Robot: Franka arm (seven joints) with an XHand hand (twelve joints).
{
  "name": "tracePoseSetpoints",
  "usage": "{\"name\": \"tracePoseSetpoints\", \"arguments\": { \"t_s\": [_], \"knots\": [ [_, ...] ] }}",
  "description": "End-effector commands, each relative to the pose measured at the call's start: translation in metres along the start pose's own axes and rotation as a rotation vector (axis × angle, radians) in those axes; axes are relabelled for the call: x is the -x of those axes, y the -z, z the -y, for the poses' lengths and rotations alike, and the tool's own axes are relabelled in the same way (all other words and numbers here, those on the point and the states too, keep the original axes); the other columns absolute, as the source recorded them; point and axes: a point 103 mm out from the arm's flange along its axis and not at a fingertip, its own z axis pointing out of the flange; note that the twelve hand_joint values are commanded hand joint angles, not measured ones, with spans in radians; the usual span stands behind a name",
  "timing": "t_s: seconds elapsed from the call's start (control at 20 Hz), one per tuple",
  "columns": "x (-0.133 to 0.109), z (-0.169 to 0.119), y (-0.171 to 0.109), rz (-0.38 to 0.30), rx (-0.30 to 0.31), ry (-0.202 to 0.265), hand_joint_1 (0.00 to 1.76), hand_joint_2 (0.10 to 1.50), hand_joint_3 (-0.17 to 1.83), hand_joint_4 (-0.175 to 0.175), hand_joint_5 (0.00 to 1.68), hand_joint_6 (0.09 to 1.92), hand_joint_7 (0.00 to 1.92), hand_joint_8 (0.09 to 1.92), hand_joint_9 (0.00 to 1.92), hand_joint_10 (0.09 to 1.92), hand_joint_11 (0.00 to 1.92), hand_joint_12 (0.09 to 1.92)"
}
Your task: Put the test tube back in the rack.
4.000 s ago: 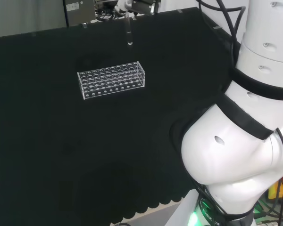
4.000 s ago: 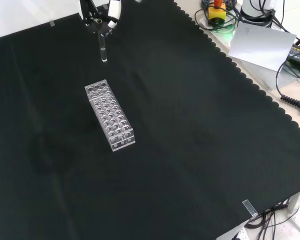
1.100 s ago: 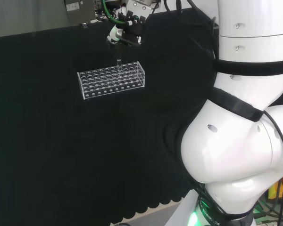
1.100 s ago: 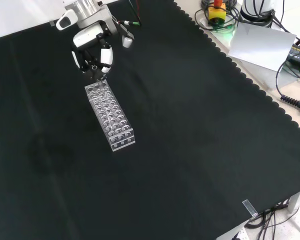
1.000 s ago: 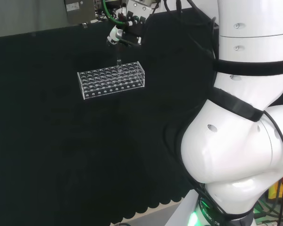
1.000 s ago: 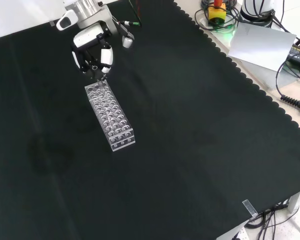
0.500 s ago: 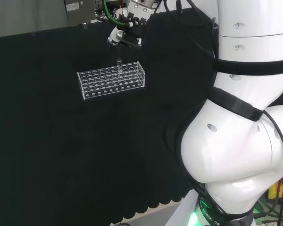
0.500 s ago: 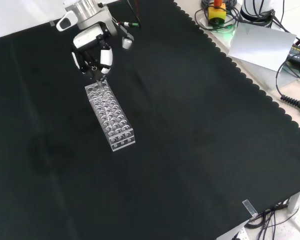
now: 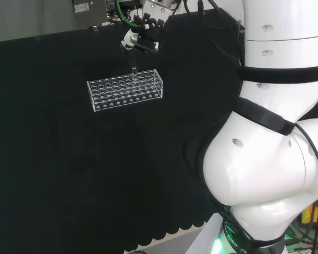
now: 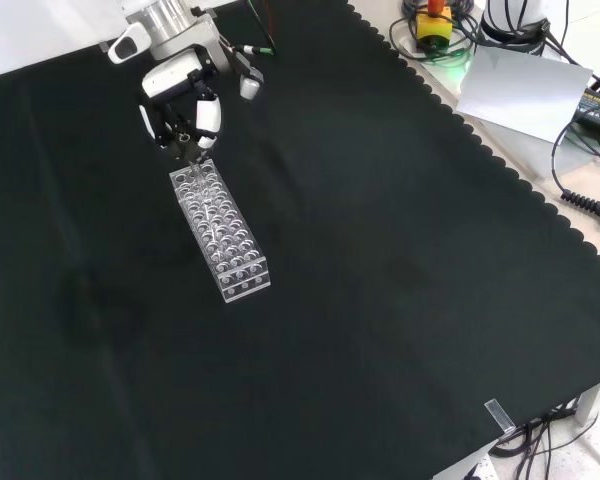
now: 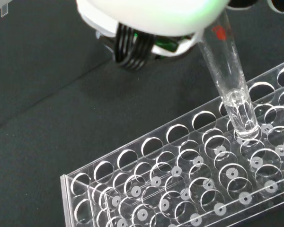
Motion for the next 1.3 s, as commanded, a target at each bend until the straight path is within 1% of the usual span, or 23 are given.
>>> {"name": "tracePoseSetpoints", "arguments": {
  "t_s": [0.05, 0.35, 0.45, 0.65, 1.2, 1.3],
  "knots": [
    [0.001, -0.001, -0.002, 0.005, -0.004, 0.000, 1.23, 0.62, 0.64, -0.175, 1.43, 0.36, 1.83, 0.33, 1.74, 0.26, 1.29, 0.92],
    [0.007, 0.002, -0.011, 0.001, -0.007, -0.005, 1.23, 0.62, 0.64, -0.175, 1.43, 0.36, 1.83, 0.33, 1.74, 0.26, 1.29, 0.92],
    [0.009, 0.002, -0.014, 0.003, -0.019, -0.014, 1.23, 0.62, 0.64, -0.175, 1.43, 0.36, 1.83, 0.33, 1.74, 0.26, 1.29, 0.92],
    [0.012, 0.003, -0.016, -0.001, -0.025, -0.020, 1.23, 0.62, 0.64, -0.175, 1.43, 0.36, 1.83, 0.33, 1.74, 0.26, 1.29, 0.92],
    [0.017, 0.003, -0.021, -0.003, -0.039, -0.017, 1.23, 0.62, 0.64, -0.175, 1.43, 0.36, 1.82, 0.33, 1.74, 0.26, 1.29, 0.92],
    [0.017, 0.004, -0.026, 0.000, -0.041, -0.016, 1.23, 0.62, 0.64, -0.175, 1.43, 0.36, 1.82, 0.33, 1.74, 0.26, 1.29, 0.92]
  ]
}}
